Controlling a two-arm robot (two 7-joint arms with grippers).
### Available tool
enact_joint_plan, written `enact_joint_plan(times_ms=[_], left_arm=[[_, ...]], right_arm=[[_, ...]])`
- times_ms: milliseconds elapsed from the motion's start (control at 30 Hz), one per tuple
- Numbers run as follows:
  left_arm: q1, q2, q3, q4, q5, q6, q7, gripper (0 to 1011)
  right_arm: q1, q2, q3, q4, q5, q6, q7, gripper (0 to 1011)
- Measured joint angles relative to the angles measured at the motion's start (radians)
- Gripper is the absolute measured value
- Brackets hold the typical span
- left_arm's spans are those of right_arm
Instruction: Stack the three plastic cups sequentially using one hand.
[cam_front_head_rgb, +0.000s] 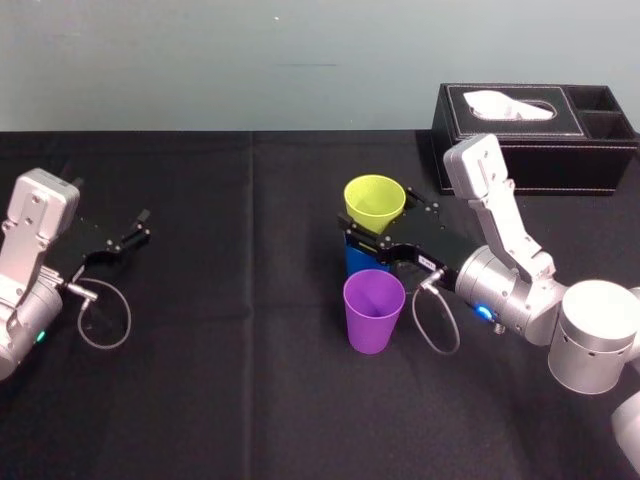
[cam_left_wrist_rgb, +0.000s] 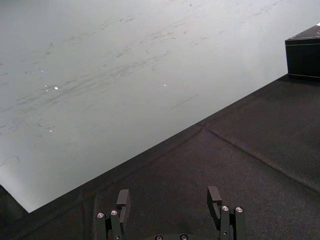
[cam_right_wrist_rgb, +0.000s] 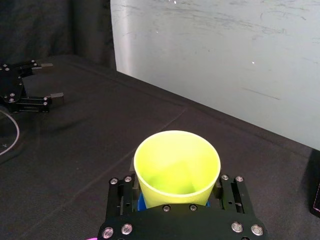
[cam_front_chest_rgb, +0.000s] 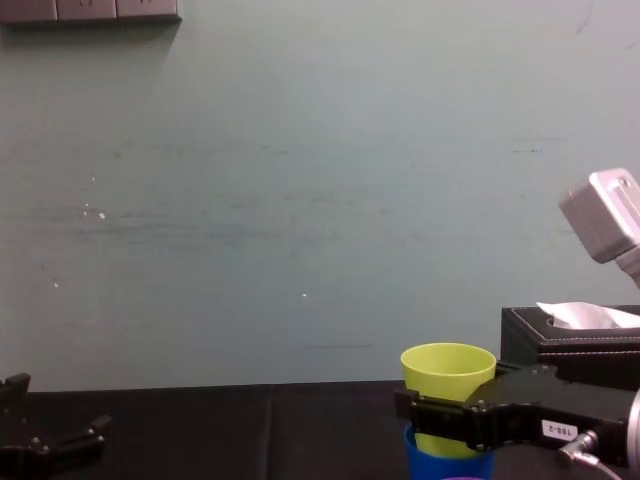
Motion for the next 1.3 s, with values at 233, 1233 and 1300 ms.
enact_joint_plan(times_ms=[233,1233,1300], left_arm=[[0.000,0.000,0.000,0.000,0.000,0.000,0.000,1011],[0.000,0.000,0.000,0.000,0.000,0.000,0.000,1011],[0.000,0.000,0.000,0.000,0.000,0.000,0.000,1011]], right_arm=[[0.000,0.000,0.001,-0.002,0.000,0.002,0.000,937],[-0.180,0.096,0.121,-0.158,-0.019,-0.029,-0.051,1000],[-0.227,0.116,0.148,-0.173,-0.011,-0.039,-0.050,1000]])
